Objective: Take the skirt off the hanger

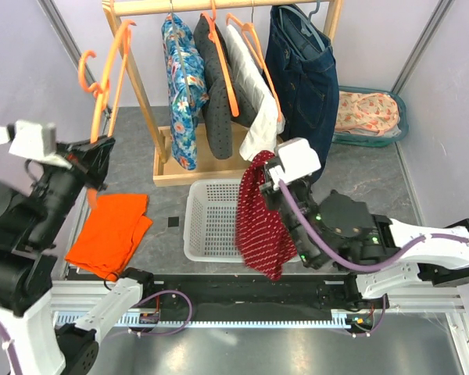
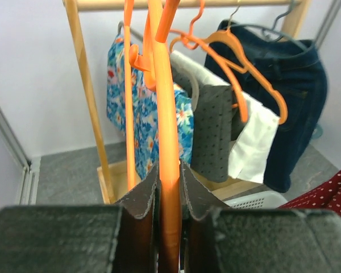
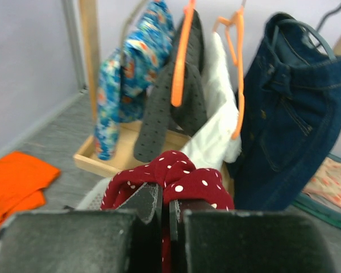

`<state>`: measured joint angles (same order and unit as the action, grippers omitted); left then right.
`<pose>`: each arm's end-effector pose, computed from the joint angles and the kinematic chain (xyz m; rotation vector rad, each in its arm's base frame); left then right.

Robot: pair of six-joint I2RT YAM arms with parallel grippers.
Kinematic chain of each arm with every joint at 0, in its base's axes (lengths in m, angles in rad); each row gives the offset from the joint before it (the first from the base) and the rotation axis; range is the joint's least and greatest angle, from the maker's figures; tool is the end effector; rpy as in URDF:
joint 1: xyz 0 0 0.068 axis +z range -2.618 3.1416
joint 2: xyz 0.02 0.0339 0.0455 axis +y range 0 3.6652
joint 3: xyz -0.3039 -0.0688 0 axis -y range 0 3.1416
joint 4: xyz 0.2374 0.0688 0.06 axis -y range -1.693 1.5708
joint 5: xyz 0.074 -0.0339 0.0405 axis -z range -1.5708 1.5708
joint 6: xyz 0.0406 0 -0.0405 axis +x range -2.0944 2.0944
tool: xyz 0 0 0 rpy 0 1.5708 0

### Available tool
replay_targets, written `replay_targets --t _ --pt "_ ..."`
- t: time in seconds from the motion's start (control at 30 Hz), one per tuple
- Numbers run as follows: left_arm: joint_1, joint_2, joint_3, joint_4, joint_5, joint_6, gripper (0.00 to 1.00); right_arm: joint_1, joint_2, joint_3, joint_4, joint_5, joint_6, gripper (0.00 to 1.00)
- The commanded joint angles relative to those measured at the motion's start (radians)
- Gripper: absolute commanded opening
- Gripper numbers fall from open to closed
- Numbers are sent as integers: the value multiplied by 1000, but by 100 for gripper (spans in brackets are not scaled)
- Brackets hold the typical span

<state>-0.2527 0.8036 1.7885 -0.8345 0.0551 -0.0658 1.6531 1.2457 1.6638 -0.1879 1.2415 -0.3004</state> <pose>0.0029 -0.0031 0.5804 0.1787 1.4162 -0.3019 0.0218 0.2028 0.5726 -0.3613 1.4583 0.2588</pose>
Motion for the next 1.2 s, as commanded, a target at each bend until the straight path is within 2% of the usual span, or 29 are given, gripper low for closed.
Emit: replay_targets --t 0.0,0.3,0.47,0.6,0.7,0.97,1.17 --pt "3 83 -5 37 -44 -28 2 -81 -9 -64 44 19 38 0" --pt "4 212 25 61 -95 -91 2 -288 -25 -187 -7 -164 240 0" --pt "4 278 32 87 -101 -111 2 -346 107 -151 -25 -254 270 0" --pt "19 364 118 97 -86 -124 2 -389 205 -110 -44 -301 297 0" --pt "39 440 173 121 -58 -131 2 -432 247 -136 -51 -365 378 0" --pt "158 646 325 124 101 -218 2 -538 245 -378 -36 -410 524 0" --pt "182 750 420 126 112 -239 2 -543 181 -539 -39 -456 622 0"
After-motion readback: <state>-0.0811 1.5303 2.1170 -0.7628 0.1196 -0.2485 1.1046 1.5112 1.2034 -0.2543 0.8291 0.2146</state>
